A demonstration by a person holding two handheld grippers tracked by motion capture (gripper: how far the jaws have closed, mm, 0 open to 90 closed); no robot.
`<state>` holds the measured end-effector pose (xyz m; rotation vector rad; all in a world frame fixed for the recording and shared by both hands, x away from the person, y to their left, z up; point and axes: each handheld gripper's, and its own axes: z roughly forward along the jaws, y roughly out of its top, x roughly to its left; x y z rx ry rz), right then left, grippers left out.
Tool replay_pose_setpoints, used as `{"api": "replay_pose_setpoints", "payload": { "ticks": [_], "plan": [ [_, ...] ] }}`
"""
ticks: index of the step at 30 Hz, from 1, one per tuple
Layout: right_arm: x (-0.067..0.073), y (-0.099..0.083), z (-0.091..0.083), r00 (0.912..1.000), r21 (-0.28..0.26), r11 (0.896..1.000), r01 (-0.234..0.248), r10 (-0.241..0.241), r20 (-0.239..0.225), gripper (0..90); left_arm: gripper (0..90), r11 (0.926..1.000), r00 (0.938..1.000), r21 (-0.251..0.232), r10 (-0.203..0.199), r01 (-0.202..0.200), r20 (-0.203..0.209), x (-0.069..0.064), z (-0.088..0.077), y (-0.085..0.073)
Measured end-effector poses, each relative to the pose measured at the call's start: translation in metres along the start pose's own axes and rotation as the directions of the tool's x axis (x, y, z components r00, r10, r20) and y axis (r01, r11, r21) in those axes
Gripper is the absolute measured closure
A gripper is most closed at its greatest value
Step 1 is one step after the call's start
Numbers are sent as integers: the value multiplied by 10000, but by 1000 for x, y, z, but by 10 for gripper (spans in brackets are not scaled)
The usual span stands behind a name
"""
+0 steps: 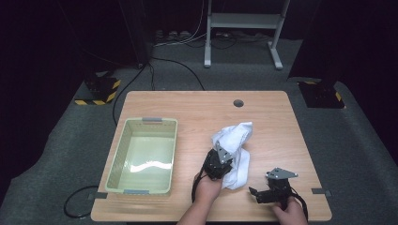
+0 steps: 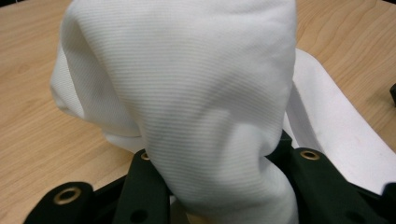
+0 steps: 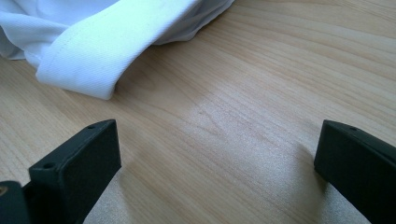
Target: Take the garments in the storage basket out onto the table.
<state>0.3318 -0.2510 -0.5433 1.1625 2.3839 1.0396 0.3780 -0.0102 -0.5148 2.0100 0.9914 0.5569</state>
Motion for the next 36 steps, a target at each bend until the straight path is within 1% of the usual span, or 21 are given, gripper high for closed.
{"api": "replay_pose_setpoints", "payload": {
  "ticks": [5,7,10,11,14,17,19,22,26,28,29,32,36],
  "plan": [
    [0,0,0,10000,9,10000,17,-17,13,0,622,9999,10000,142,57,-57,8,0,3,-1],
    [0,0,0,10000,12,10000,18,-19,13,0,620,9993,9998,333,177,-178,16,0,6,-2],
    [0,0,0,10000,21,10000,22,-22,17,0,611,9989,9998,423,183,-184,35,-1,9,-3],
    [0,0,0,10000,12,10000,18,-18,13,0,608,9982,9998,566,169,-174,97,-1,11,-3],
    [0,0,0,10000,10,10000,17,-17,14,0,603,9979,9998,630,153,-160,125,-1,12,-3],
    [0,0,0,10000,24,10000,23,-23,24,0,602,9970,9996,729,232,-243,167,0,13,-2],
    [0,0,0,10000,25,10000,22,-22,26,0,595,9965,9995,825,134,-157,282,0,14,-2],
    [1,0,0,10000,34,10000,37,-37,39,0,572,9958,9994,895,150,-179,328,0,14,-2],
    [0,0,0,10000,22,10000,20,-20,21,0,502,9951,9992,977,109,-145,377,1,15,-2],
    [0,0,0,10000,11,10000,16,-16,14,0,451,9945,9989,1043,4,-53,463,2,15,-2],
    [0,0,0,10000,8,10000,15,-15,11,0,411,9946,9988,1040,12,-62,482,2,15,-1],
    [0,0,0,10000,4,10000,9,-9,6,0,329,9951,9985,978,116,-168,542,3,13,-1],
    [0,0,0,10000,5,10000,7,-7,7,0,238,9968,9990,778,156,-188,415,4,9,2]
  ]
}}
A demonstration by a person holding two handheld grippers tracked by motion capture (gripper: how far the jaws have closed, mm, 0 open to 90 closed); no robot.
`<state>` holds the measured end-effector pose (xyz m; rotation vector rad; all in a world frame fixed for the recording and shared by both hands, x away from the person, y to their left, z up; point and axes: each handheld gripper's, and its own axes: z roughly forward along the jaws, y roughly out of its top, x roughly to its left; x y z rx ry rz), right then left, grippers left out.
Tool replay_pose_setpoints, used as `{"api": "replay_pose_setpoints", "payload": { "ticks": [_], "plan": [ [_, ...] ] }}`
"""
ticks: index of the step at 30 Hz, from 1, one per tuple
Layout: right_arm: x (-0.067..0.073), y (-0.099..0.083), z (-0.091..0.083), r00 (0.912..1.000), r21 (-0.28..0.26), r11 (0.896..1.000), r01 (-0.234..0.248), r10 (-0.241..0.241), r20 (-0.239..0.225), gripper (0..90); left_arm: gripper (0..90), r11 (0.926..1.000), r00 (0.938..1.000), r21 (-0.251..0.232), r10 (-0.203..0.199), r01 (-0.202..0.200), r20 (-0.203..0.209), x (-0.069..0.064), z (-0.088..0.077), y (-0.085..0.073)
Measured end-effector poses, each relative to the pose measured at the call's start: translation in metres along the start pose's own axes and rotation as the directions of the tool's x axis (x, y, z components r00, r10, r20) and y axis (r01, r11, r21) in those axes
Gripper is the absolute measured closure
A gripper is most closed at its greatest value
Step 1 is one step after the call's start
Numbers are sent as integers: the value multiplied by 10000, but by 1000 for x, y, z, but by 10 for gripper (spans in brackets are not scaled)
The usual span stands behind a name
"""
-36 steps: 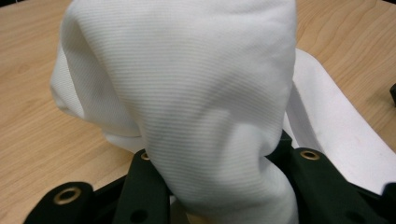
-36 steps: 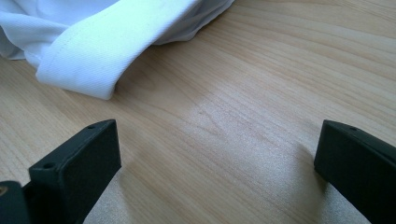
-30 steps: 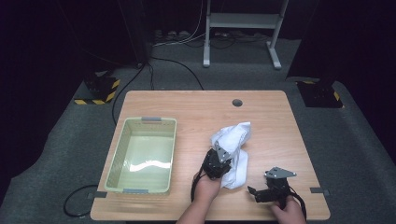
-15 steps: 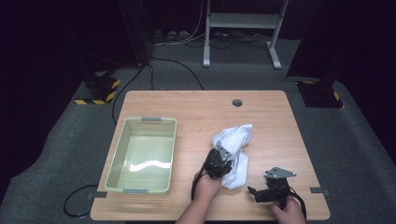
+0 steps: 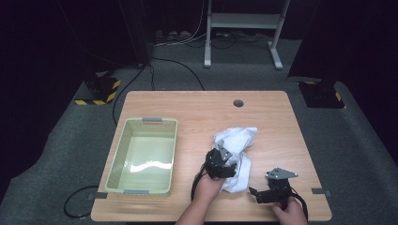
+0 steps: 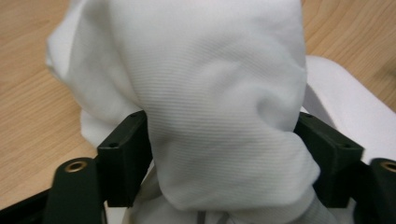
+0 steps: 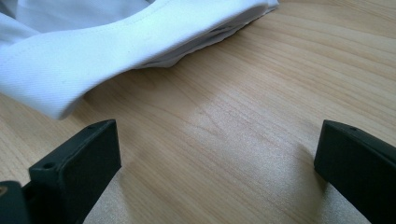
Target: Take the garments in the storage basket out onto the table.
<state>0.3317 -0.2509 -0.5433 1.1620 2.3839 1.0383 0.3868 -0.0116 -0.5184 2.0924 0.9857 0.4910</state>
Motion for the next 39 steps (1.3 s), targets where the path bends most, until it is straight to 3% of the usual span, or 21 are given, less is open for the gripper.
{"api": "replay_pose_setpoints", "payload": {
  "ticks": [9,20,30,39],
  "plan": [
    [0,0,0,10000,2,10000,2,-2,1,0,61,9981,9999,-608,104,-109,-77,3,-19,11],
    [0,0,0,10000,0,10000,2,-2,-2,0,25,9910,9993,-1337,-26,76,377,8,-43,19],
    [0,0,0,10000,2,10000,5,-5,3,0,13,9799,9975,-1996,198,-57,683,10,-70,29],
    [1,0,0,10000,35,10000,36,-36,37,0,16,9761,9961,-2171,91,101,872,14,-81,28]
  ]
}}
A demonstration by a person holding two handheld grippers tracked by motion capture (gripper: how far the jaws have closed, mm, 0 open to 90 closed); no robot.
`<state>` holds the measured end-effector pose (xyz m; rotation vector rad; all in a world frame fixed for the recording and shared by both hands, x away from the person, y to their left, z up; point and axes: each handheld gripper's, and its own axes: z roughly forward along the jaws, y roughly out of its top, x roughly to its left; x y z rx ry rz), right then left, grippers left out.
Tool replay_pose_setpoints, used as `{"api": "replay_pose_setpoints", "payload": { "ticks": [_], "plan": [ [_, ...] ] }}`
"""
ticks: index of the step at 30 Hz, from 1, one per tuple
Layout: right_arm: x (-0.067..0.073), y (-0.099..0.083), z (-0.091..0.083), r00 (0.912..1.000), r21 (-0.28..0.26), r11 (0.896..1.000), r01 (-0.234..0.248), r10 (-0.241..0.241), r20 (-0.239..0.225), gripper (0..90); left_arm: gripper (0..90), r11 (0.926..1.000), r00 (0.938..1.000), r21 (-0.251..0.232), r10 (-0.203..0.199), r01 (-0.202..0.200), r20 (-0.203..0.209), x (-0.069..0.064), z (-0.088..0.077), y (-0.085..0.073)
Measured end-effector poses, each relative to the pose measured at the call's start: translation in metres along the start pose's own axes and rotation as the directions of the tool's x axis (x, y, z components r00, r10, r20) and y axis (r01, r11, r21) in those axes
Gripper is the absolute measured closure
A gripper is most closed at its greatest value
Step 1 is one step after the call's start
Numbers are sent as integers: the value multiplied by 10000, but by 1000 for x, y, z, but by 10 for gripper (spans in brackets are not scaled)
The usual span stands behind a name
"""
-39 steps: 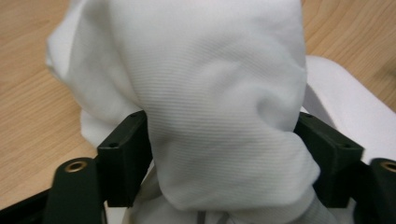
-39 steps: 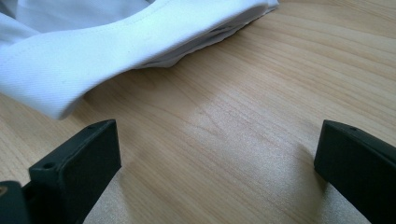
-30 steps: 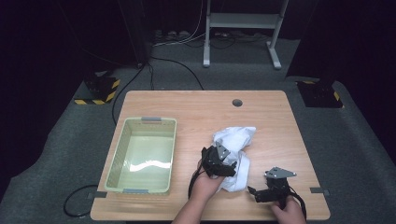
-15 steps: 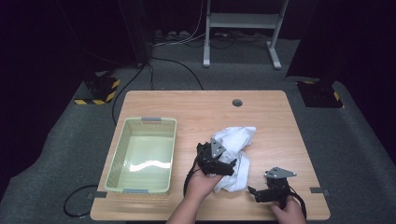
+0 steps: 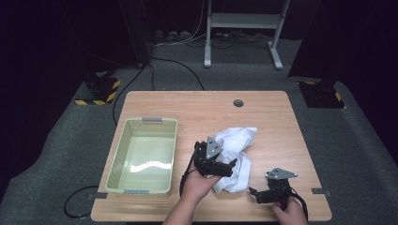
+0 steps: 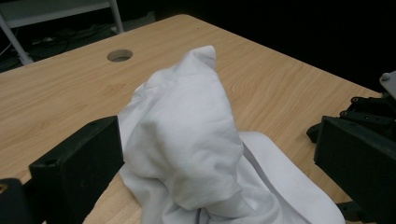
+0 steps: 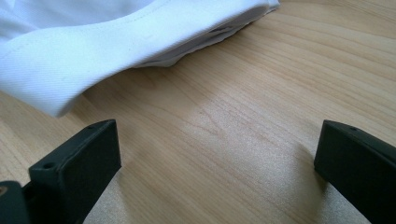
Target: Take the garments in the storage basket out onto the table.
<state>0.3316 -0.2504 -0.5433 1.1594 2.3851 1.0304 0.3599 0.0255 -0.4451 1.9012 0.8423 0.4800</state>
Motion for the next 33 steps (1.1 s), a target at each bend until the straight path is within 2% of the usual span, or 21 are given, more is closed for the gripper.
{"api": "replay_pose_setpoints", "payload": {
  "ticks": [6,13,22,33],
  "plan": [
    [0,0,0,10000,-12,10000,-14,14,-20,0,13,10000,9999,-2,-85,85,95,1,-4,-4],
    [0,0,0,10000,-15,10000,-19,19,-25,0,9,9996,9997,-155,243,-244,-88,1,-14,-9],
    [0,0,0,10000,0,10000,2,-2,-2,0,6,9991,9995,-289,292,-296,-151,-1,-34,-18],
    [0,0,0,10000,1,10000,33,-33,14,0,6,9997,9991,-205,103,-111,-399,1,-55,-28]
  ]
}}
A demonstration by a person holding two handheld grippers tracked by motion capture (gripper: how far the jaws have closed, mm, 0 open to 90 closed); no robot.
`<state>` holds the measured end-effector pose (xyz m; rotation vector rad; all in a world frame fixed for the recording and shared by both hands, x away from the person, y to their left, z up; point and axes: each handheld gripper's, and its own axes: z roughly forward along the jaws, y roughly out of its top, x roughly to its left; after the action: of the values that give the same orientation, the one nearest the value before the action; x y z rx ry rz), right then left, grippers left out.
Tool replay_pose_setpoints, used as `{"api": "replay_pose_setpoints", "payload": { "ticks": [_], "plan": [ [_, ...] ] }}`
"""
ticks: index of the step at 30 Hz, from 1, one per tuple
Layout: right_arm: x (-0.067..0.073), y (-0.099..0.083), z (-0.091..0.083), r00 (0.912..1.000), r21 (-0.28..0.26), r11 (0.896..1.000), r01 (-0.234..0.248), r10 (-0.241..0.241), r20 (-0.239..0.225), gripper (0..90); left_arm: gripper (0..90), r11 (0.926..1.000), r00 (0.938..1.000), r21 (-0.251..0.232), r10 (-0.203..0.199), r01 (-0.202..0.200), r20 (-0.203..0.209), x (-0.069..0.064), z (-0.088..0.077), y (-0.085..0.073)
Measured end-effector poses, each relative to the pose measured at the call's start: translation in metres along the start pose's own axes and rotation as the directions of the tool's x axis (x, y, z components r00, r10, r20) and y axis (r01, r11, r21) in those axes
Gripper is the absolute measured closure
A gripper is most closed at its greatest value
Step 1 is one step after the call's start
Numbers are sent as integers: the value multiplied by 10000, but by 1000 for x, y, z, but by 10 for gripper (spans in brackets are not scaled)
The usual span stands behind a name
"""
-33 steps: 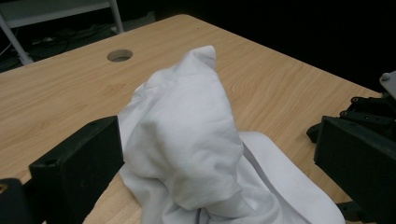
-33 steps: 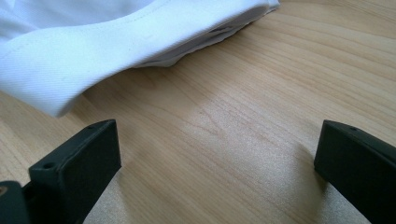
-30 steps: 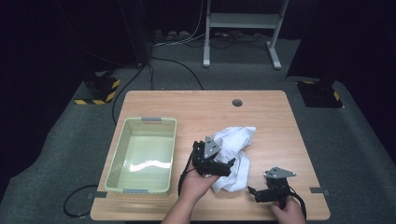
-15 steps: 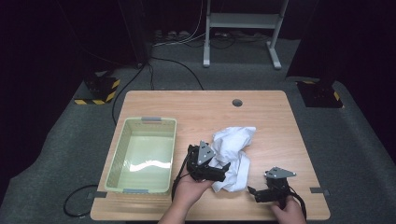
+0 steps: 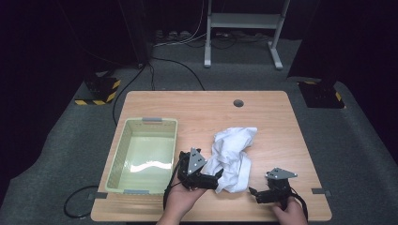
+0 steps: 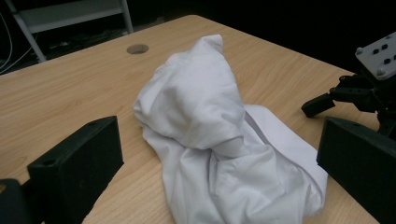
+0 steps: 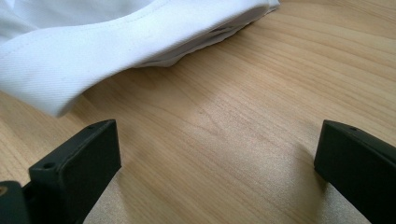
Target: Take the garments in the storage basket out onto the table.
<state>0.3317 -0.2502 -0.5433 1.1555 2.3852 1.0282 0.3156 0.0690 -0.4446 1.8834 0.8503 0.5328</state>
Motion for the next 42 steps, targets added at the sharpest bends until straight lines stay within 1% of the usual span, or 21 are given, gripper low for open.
{"api": "replay_pose_setpoints", "payload": {
  "ticks": [5,6,10,13,14,16,20,21,22,23,28,31,32,34,35,36,37,38,39,41,42],
  "plan": [
    [0,0,0,10000,0,10000,5,-5,5,0,6,10000,10000,39,-43,43,-61,1,-8,-5],
    [0,0,0,10000,0,10000,9,-9,7,0,5,9999,9999,53,-150,151,-67,2,-11,-7],
    [0,0,0,10000,3,10000,14,-14,11,0,5,9999,9999,78,-142,142,-45,2,-15,-10],
    [0,0,0,10000,13,10000,13,-13,21,0,5,9998,9999,128,-170,170,6,1,-18,-13],
    [0,0,0,10000,16,10000,16,-16,25,0,7,9996,9997,140,-241,240,93,0,-18,-16],
    [0,0,0,10000,8,10000,26,-26,25,0,7,9995,9996,206,-247,244,132,-2,-17,-19],
    [0,0,0,10000,14,10000,13,-13,24,0,7,9986,9991,422,-322,311,258,-6,-14,-29],
    [0,0,0,10000,17,10000,17,-17,26,0,7,9979,9987,548,-369,350,345,-9,-13,-34],
    [0,0,0,10000,17,10000,17,-17,26,0,7,9979,9987,548,-369,350,345,-9,-13,-34],
    [0,0,0,10000,17,10000,27,-27,30,0,7,9975,9985,613,-376,350,408,-12,-12,-38],
    [0,0,0,10000,8,10000,23,-23,26,0,5,9968,9982,770,-273,232,532,-17,-8,-48],
    [0,0,0,10000,15,10000,14,-14,25,0,3,9957,9976,922,-117,54,679,-22,0,-60],
    [0,0,0,10000,15,10000,14,-14,25,0,3,9957,9976,922,-117,54,679,-22,0,-60],
    [0,0,0,10000,15,10000,25,-25,29,0,7,9945,9975,1036,96,-169,706,-25,7,-71],
    [0,0,0,10000,15,10000,25,-25,29,0,7,9945,9975,1036,96,-169,706,-25,7,-71],
    [0,0,0,10000,15,10000,25,-25,29,0,7,9917,9980,1260,195,-270,603,-27,13,-81],
    [0,0,0,10000,15,10000,25,-25,29,0,7,9917,9980,1260,195,-270,603,-27,13,-81],
    [0,0,0,10000,13,10000,4,-4,17,0,6,9877,9983,1521,293,-366,503,-27,17,-88],
    [0,0,0,10000,9,10000,1,-1,11,0,5,9851,9984,1656,400,-459,390,-27,19,-92],
    [0,0,0,10000,1,10000,5,-5,7,0,4,9833,9983,1739,481,-529,321,-27,20,-95],
    [0,0,0,10000,1,10000,8,-8,8,0,4,9765,9982,2067,584,-605,162,-28,21,-98]
  ]
}}
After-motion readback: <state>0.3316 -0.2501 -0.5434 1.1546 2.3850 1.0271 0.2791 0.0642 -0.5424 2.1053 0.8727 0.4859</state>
